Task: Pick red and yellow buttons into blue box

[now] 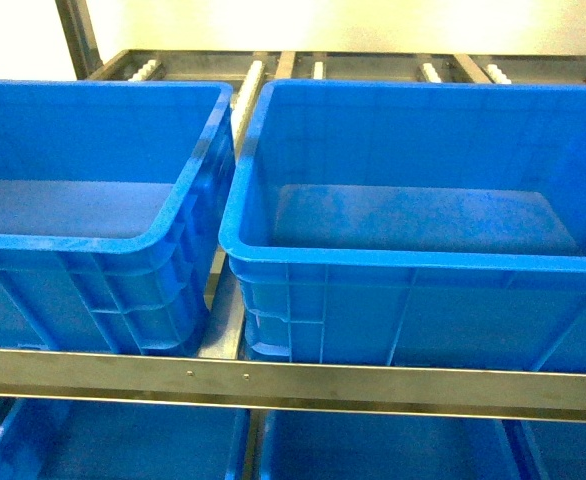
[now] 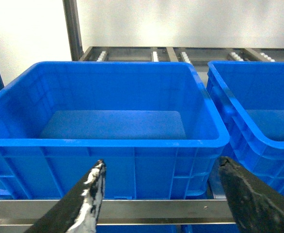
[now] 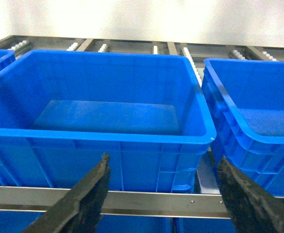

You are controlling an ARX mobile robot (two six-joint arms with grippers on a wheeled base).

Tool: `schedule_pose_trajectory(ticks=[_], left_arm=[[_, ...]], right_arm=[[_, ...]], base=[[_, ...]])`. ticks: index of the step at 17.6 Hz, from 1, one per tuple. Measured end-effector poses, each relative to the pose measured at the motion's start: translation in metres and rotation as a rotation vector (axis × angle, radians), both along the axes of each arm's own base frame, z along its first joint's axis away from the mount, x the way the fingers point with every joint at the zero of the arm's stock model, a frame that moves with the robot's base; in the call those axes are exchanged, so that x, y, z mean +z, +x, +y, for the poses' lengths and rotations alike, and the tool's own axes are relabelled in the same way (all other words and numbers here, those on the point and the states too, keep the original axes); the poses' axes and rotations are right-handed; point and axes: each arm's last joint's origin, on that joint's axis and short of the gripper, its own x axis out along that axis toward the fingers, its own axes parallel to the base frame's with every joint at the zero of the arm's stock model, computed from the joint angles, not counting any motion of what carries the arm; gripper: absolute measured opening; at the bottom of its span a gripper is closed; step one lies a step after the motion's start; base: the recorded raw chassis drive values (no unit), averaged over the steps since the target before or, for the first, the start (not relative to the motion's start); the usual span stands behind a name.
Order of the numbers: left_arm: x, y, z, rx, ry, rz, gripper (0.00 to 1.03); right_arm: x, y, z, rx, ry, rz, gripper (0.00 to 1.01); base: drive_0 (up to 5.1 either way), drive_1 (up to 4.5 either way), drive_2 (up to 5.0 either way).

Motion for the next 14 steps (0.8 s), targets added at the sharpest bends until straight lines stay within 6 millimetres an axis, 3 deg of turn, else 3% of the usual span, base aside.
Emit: schedule_pose_trajectory(ticks=[9, 14], left_arm=[[0.0, 0.0, 0.0, 0.0, 0.002, 0.0, 1.0], [0.0, 0.0, 0.0, 0.0, 0.002, 0.0, 0.98]], right_arm=[[0.0001, 0.0, 0.0, 0.0, 0.0, 0.0, 1.0], [0.0001, 0.0, 0.0, 0.0, 0.0, 0.0, 0.98]], base=[[0.0, 0.0, 0.0], [0.0, 0.0, 0.0]])
